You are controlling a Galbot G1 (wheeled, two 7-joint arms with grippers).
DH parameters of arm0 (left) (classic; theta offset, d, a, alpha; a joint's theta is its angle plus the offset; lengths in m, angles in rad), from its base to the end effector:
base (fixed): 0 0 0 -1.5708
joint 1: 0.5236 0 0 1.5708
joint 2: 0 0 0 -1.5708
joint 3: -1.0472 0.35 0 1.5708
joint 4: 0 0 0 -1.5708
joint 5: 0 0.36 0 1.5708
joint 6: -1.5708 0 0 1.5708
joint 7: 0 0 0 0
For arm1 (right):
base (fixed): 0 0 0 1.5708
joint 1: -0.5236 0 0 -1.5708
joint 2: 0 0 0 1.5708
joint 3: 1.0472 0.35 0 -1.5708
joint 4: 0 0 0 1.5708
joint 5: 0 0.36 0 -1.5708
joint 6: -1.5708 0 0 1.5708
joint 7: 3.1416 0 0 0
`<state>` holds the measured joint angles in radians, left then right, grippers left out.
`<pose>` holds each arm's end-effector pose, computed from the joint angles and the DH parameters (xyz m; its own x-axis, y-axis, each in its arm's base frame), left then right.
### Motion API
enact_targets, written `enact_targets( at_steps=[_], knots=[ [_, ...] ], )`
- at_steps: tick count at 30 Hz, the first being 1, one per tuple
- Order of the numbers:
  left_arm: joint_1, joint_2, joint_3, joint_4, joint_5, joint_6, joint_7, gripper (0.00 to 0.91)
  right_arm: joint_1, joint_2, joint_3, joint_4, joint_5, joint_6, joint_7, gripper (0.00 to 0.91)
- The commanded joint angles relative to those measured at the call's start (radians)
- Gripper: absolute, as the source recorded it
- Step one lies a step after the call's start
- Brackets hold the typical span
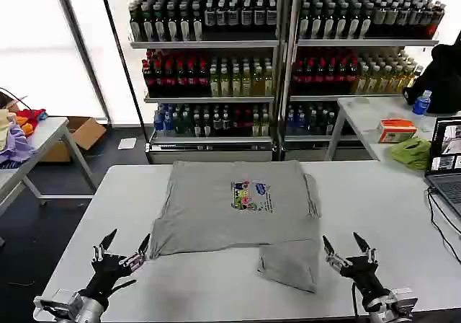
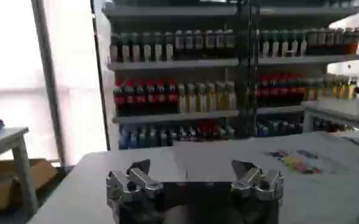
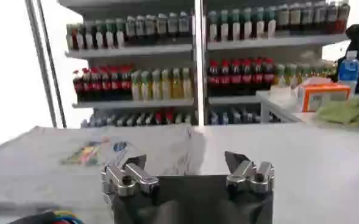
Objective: Fold and organize the clothes.
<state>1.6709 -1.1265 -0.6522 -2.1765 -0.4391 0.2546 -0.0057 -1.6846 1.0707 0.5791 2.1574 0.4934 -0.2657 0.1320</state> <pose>0.1713 0.0966 -0.2645 -0.9518 0.1394 0.2732 0.1440 0.9896 -0.0030 0.1666 -0.0869 -0.2780 -0.9318 -0.0972 0.3497 -0.0984 0.9950 0.0145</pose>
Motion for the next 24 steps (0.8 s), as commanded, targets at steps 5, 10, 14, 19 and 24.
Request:
enact_targets(
  at_steps=[5, 10, 14, 19, 24],
  knots=[
    [-0.055, 0.082, 0.132, 0.030, -0.112, 0.241, -0.068, 0.907, 0.007, 0.028, -0.106, 0.047, -0.042, -0.211, 0.101, 0.907],
    [-0.080, 0.077, 0.124, 0.054, -0.113, 0.238, -0.064, 0.907, 0.041, 0.061, -0.159, 0.036, -0.045, -0.224, 0.108, 0.907],
    [-0.117, 0.054, 0.121, 0.097, -0.127, 0.221, -0.061, 0.907, 0.053, 0.075, -0.183, 0.018, -0.042, -0.220, 0.110, 0.907],
    [-0.150, 0.043, 0.135, 0.126, -0.140, 0.220, -0.066, 0.907, 0.053, 0.077, -0.192, 0.018, -0.041, -0.218, 0.105, 0.907],
    [-0.194, 0.036, 0.167, 0.186, -0.132, 0.192, -0.065, 0.907, 0.054, 0.076, -0.193, 0.006, -0.041, -0.218, 0.102, 0.907]
  ],
)
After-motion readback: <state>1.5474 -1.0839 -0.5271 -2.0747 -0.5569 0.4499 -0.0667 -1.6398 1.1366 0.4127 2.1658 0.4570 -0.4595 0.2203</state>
